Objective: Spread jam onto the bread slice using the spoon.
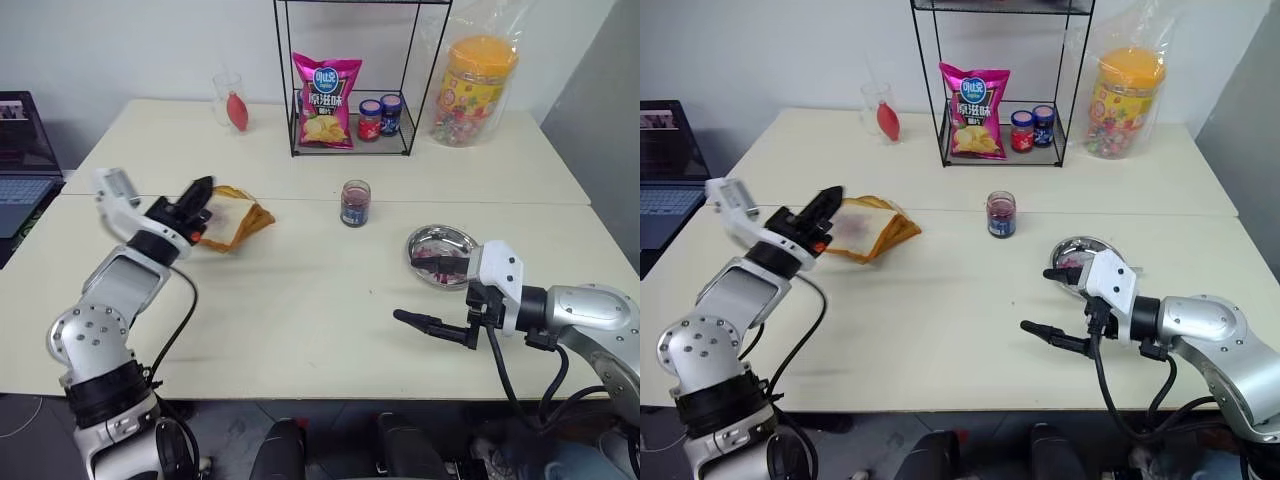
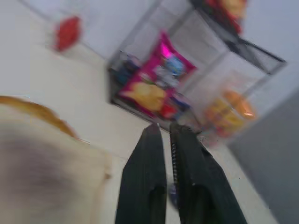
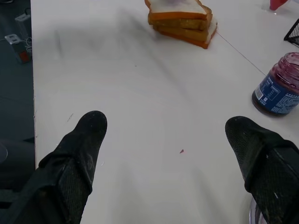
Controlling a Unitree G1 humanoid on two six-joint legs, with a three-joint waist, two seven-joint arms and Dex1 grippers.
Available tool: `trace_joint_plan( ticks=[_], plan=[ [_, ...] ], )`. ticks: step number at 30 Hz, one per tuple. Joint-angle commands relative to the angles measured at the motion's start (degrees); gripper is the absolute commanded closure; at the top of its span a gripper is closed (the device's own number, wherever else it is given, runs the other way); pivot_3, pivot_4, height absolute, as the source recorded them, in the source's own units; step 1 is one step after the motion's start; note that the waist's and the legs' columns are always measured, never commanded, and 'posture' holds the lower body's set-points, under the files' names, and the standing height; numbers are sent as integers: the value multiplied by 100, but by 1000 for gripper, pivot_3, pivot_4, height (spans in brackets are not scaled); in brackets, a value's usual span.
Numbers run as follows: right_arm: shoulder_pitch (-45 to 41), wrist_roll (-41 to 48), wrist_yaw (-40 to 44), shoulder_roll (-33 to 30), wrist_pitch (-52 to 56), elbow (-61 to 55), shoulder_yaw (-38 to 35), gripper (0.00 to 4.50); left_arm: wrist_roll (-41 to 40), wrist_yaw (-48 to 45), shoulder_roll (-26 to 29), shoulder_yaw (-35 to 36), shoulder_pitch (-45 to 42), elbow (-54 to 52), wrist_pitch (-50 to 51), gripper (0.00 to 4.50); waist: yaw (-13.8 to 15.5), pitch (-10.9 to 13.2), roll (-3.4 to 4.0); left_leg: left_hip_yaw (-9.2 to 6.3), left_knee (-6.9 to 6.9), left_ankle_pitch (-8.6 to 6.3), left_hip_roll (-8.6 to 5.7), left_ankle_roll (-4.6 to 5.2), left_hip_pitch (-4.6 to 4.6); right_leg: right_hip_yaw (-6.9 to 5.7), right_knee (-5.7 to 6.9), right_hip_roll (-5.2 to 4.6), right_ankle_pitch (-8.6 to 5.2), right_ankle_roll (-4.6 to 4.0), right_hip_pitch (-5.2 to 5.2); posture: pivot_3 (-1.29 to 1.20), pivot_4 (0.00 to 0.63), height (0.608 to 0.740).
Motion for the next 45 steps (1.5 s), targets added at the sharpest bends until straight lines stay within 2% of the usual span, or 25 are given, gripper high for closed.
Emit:
trace_joint_plan(
  ticks=[1, 5, 11, 23, 28, 39, 45],
  plan=[
    [-260, 27, 29, 16, -112, -60, 5, 0, 399, 429, -415, 152, 260, -442, -674, 3164, 33, 2, -4, -2, 0, 0, -2, 0, -3, -2, -3, -1, 0, 0, -1, 0, 150, 740],
    [-671, 62, 110, 50, -103, 100, 136, 0, 530, 894, -817, 361, 378, -108, -984, 2372, 69, 2, -8, -5, 7, 1, -3, 0, -3, -5, -4, -1, 6, 7, 3, 0, 150, 740],
    [-959, 20, 196, 86, -124, 245, 298, 0, 261, 962, -989, 432, 94, 358, -1025, 1125, 85, 2, -12, -5, 14, 1, -5, 1, -4, -6, -4, 0, 13, 11, 5, 0, 150, 740],
    [-1033, -8, 138, 111, -94, 235, 393, 0, 540, 456, -865, 166, -761, 1626, -1189, 1125, 77, 2, -12, -5, 11, 1, -4, 1, -7, -8, -10, 1, 14, 12, 2, 0, 150, 740],
    [-1000, 5, 81, 115, -60, 202, 373, 0, 573, 461, -962, 190, -923, 1826, -1333, 1867, 79, 2, -12, -7, 11, 1, -4, 1, -7, -9, -10, 0, 14, 13, 3, 0, 150, 740],
    [-949, -44, 43, 139, -87, 193, 383, 0, 642, 431, -995, 136, -778, 1622, -1365, 4365, 78, 2, -12, -7, 12, 1, -5, 1, -7, -9, -10, 0, 14, 14, 3, 0, 150, 740],
    [-975, -95, 75, 177, -112, 235, 411, 0, 689, 344, -924, 64, -677, 1385, -1340, 4456, 77, 2, -12, -7, 11, 1, -5, 1, -8, -9, -10, 0, 14, 14, 3, 0, 150, 740]
  ],
)
